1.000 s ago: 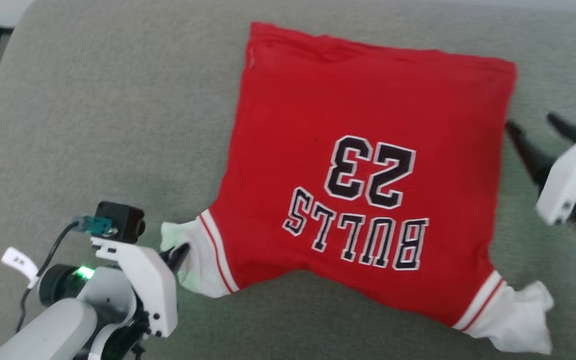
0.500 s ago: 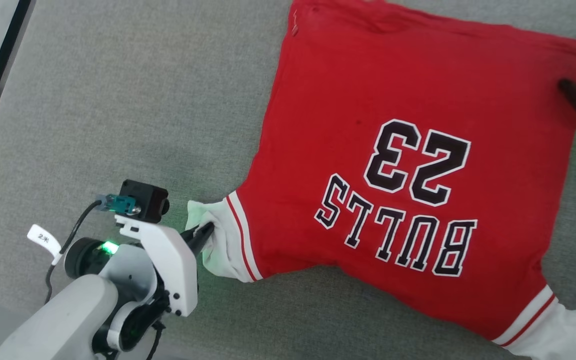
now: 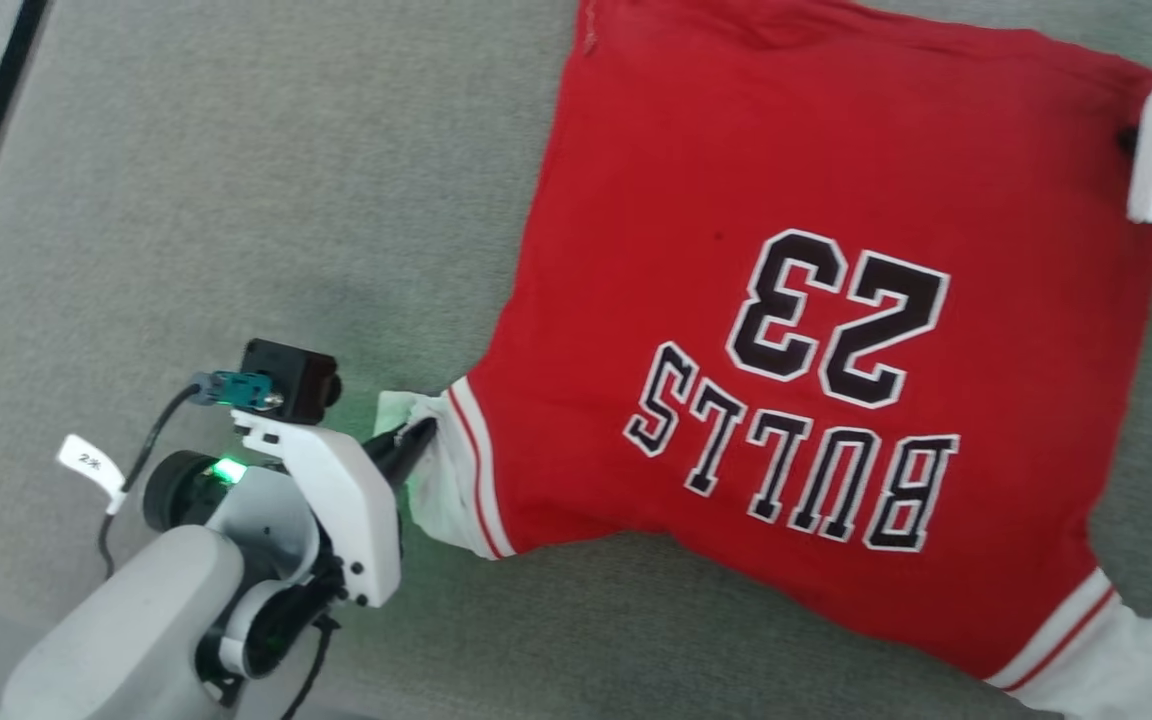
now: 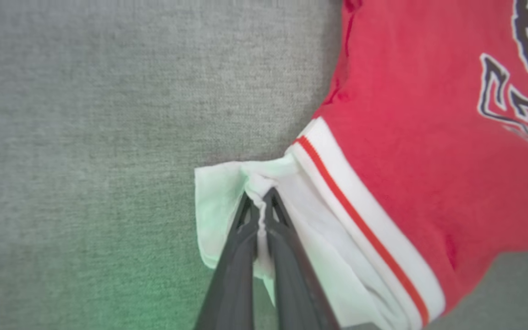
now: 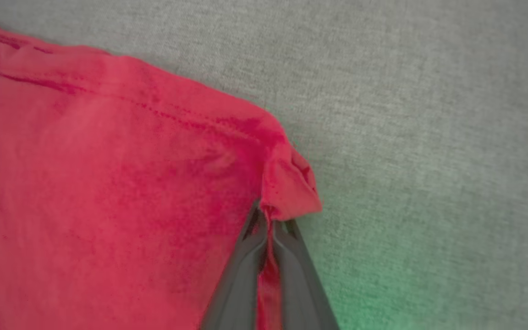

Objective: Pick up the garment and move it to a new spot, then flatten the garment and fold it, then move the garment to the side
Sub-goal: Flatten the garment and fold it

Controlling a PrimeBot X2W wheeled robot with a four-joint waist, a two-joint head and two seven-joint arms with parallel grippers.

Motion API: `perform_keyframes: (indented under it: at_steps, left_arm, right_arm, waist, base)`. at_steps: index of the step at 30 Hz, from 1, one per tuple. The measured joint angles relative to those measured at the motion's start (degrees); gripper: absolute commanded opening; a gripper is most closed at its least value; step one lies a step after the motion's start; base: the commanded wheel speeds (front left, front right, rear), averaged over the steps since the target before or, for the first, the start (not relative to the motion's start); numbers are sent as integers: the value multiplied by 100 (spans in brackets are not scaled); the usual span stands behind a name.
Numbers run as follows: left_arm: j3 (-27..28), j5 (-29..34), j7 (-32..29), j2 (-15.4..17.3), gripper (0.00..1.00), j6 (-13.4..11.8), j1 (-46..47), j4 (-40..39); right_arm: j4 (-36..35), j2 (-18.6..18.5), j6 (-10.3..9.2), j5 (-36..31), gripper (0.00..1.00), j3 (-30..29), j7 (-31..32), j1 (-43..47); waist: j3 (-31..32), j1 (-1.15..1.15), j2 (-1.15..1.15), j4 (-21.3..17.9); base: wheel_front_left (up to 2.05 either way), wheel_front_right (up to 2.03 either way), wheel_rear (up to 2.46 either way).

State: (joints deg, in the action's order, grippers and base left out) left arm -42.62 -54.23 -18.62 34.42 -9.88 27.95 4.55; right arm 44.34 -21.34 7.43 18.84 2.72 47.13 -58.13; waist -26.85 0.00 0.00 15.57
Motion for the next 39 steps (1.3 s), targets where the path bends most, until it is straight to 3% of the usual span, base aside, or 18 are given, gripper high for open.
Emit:
perform_keyframes:
  at_steps: [10,17,22,29,30,31,39]
  left_arm:
    - [209,26,122,417,0,-126,-93,-4]
    - [303,60,179,634,0,-146,-97,-13]
    - [390,40,243,737,0,-146,-110,54]
    - [394,34,257,730,0,-108,-83,126]
    - [397,34,294,725,0,-71,-69,174]
    - [402,33,297,717,0,-70,-52,199]
    - [423,-10,403,695,0,8,-24,364]
  right_arm:
    - [-1748,-353,7,1196,0,965,10,1352]
    - [-3301,-512,7,1661,0,820,131,2850]
    - [-4493,-188,7,1593,0,424,304,4319]
    - [-4951,347,8,1232,0,182,107,5289]
    - [-4934,448,7,1099,25,204,-89,5309]
    - [-4934,457,7,1037,100,232,-231,5311]
    - [-5441,567,5,772,100,91,-552,5306]
  waist:
    - [229,0,0,-700]
    - [404,0,0,-1283]
    - [517,0,0,-1722]
    - [531,0,0,-1964]
    - [523,0,0,-1989]
    - [517,0,0,-1997]
    - [513,0,0,-2026]
  base:
    - [0,0,0]
    - [0,0,0]
    - [0,0,0]
    - [0,0,0]
    - [0,0,0]
    - [0,0,0]
    - [0,0,0]
